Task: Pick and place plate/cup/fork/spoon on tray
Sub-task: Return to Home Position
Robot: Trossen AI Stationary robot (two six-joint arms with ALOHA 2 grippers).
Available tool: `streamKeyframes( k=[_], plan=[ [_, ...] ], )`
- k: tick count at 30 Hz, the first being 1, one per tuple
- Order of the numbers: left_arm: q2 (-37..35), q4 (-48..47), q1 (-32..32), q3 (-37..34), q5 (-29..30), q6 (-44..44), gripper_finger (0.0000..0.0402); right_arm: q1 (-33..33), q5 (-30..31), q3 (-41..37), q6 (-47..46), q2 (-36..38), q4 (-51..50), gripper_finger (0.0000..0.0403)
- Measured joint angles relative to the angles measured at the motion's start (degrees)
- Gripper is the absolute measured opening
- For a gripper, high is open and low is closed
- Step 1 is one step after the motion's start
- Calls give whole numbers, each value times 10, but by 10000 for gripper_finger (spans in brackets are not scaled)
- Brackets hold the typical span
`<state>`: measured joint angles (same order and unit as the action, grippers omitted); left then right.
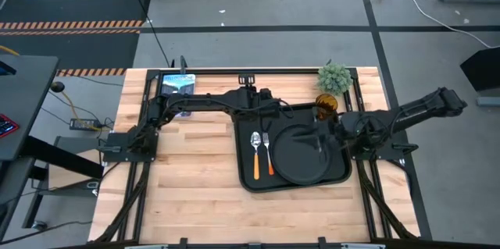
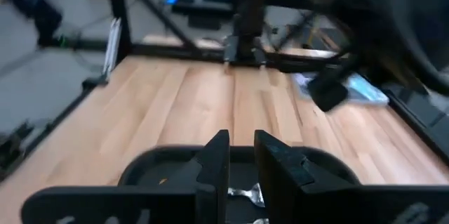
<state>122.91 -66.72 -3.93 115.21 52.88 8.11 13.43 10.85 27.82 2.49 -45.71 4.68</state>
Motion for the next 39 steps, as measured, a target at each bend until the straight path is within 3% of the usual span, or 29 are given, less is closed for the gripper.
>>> streamKeyframes(
  k=[7, 15, 19, 34, 39],
  plan=[
    [-6, -2, 9, 0, -3, 8, 6, -36, 0, -106, -59, 52, 106, 75],
    [-7, -8, 52, 0, -49, -27, 11, -61, -19, -204, -64, 103, 233, 75],
    [-13, -10, 81, -1, -65, -18, 7, -70, -19, -223, -53, 136, 237, 75],
    [-39, 6, 142, -4, -232, -10, 8, -87, 2, -275, -92, 223, 245, 75],
    [-39, 7, 174, -4, -244, -10, 8, -88, 79, -275, -100, 225, 249, 75]
  ],
)
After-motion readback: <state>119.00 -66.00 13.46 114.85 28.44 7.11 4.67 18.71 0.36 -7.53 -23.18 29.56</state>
